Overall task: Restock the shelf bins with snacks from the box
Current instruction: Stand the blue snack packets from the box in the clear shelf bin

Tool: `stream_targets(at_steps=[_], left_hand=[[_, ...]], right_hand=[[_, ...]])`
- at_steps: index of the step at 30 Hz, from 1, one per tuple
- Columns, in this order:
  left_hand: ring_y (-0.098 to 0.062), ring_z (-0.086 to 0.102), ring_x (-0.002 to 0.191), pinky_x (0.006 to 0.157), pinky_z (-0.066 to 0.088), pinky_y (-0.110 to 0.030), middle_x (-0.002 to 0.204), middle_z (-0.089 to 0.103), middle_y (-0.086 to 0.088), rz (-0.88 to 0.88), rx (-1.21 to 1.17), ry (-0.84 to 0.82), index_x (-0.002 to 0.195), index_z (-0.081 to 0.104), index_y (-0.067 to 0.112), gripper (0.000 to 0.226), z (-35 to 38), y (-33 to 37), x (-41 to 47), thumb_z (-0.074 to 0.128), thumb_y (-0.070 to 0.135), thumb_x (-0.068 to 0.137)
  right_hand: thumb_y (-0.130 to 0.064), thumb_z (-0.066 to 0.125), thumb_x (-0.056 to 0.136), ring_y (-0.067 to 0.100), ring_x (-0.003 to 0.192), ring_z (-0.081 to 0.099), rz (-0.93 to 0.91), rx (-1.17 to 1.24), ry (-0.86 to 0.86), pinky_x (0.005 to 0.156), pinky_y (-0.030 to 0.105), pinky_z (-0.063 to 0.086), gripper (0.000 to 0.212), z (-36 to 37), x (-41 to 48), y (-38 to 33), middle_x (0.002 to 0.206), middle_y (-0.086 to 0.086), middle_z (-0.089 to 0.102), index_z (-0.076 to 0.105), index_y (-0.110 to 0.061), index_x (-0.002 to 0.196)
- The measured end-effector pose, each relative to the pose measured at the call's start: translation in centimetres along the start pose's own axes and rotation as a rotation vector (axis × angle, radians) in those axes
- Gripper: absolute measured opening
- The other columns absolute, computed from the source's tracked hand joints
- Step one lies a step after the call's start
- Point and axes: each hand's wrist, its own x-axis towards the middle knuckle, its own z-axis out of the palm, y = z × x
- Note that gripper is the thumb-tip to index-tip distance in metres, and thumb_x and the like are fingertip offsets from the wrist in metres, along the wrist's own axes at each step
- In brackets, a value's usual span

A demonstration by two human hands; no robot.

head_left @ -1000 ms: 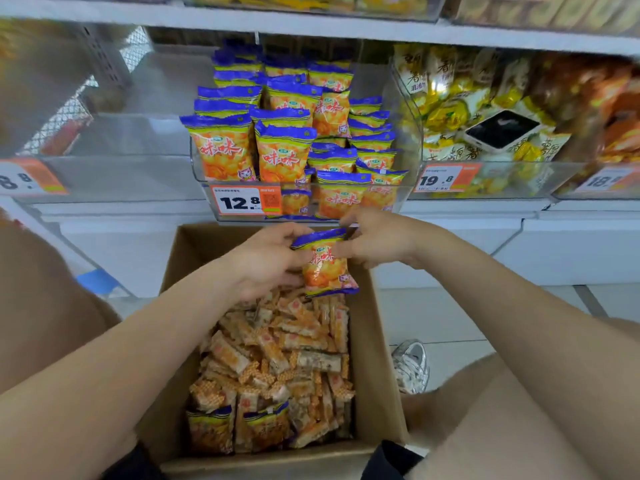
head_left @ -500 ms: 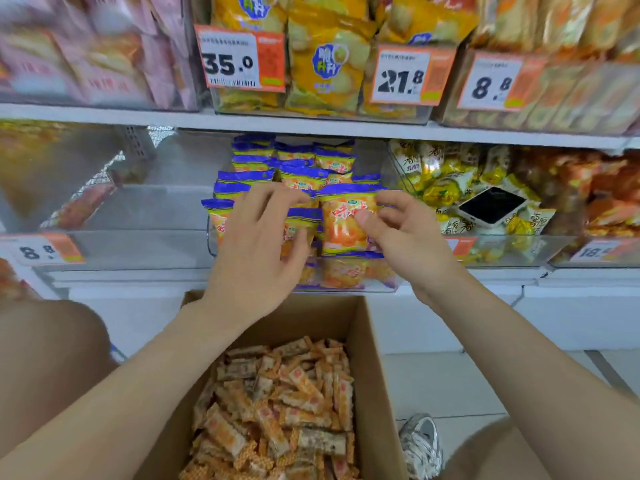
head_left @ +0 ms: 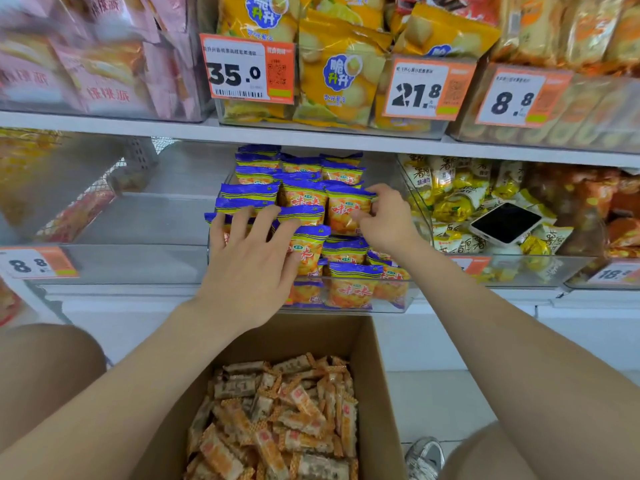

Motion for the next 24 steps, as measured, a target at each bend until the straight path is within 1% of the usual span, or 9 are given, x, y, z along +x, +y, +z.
stream_targets(at_steps=[2,4,8,11,15,19,20,22,24], left_hand=[[-0.035,0.044,0.139,0.115,0.029,-0.063,0.152,0.050,-0.006,-0.003,0.000,0.001,0.142,0.055,0.026,0.050,0.0,0.0,0.0,0.035,0.049,0.102],[-0.036,0.043,0.139,0.115,0.029,-0.064,0.152,0.050,-0.007,-0.001,-0.006,0.007,0.141,0.055,0.025,0.050,0.1,0.0,0.0,0.036,0.049,0.102],[-0.037,0.043,0.139,0.116,0.027,-0.065,0.151,0.050,-0.007,0.007,-0.005,0.005,0.142,0.054,0.025,0.051,0.3,0.0,-0.2,0.038,0.050,0.101],[-0.035,0.041,0.142,0.118,0.025,-0.064,0.153,0.048,-0.006,0.019,-0.007,0.001,0.145,0.052,0.026,0.053,0.3,0.0,-0.4,0.037,0.051,0.101],[-0.036,0.034,0.149,0.120,0.023,-0.065,0.161,0.040,-0.006,0.019,-0.058,0.007,0.151,0.046,0.027,0.056,0.1,-0.1,-0.6,0.039,0.050,0.101],[-0.034,0.031,0.152,0.120,0.025,-0.061,0.161,0.039,-0.007,0.043,-0.122,0.104,0.151,0.046,0.023,0.055,-0.4,0.1,-0.8,0.048,0.041,0.099],[-0.034,0.035,0.149,0.119,0.028,-0.058,0.157,0.043,-0.008,0.063,-0.142,0.155,0.147,0.050,0.020,0.051,-0.6,0.1,-0.9,0.054,0.036,0.098],[-0.032,0.048,0.132,0.106,0.037,-0.047,0.138,0.054,-0.008,0.105,-0.188,0.268,0.130,0.058,0.015,0.037,-1.1,0.3,-1.3,0.065,0.023,0.094],[-0.026,0.052,0.108,0.089,0.040,-0.036,0.114,0.057,-0.003,0.145,-0.256,0.319,0.108,0.060,0.015,0.020,-1.5,0.4,-2.3,0.068,0.018,0.091]], right_hand=[[-0.019,0.069,0.101,0.020,0.083,0.061,0.032,0.011,-0.060,0.062,0.028,0.044,0.054,-0.4,0.5,-0.1,0.111,0.008,0.062,0.045,-0.014,0.149],[-0.015,0.065,0.103,0.018,0.080,0.065,0.035,0.055,-0.098,0.058,0.028,0.047,0.050,-0.8,0.8,-0.2,0.113,0.009,0.064,0.043,-0.014,0.149],[-0.011,0.055,0.107,0.017,0.075,0.064,-0.004,0.076,-0.149,0.055,0.030,0.052,0.046,-1.5,0.6,-0.3,0.101,0.009,0.064,0.037,-0.018,0.149],[-0.013,0.052,0.109,0.010,0.069,0.055,-0.047,-0.075,-0.226,0.053,0.026,0.039,0.052,-0.8,-0.3,0.2,0.090,0.001,0.058,0.032,-0.018,0.156],[-0.018,0.067,0.100,0.016,0.075,0.061,-0.087,-0.055,-0.004,0.064,0.029,0.045,0.052,-0.3,-0.3,0.5,0.105,0.008,0.059,0.043,-0.026,0.145],[-0.026,0.069,0.089,0.024,0.099,0.055,-0.133,-0.133,0.198,0.086,0.040,0.049,0.052,-0.9,-1.7,-0.1,0.127,0.008,0.049,0.047,-0.021,0.136],[-0.027,0.066,0.087,0.028,0.103,0.054,-0.191,-0.178,0.260,0.087,0.044,0.050,0.048,-1.2,-2.3,-0.4,0.126,0.010,0.050,0.048,-0.019,0.132],[-0.023,0.060,0.083,0.024,0.097,0.056,-0.336,-0.188,0.327,0.081,0.045,0.051,0.038,-2.1,-4.0,-1.3,0.114,0.007,0.056,0.053,-0.017,0.120],[-0.015,0.058,0.084,0.013,0.078,0.061,-0.429,-0.086,0.175,0.069,0.037,0.052,0.022,-3.0,-6.6,-2.5,0.090,-0.003,0.064,0.059,-0.019,0.106]])
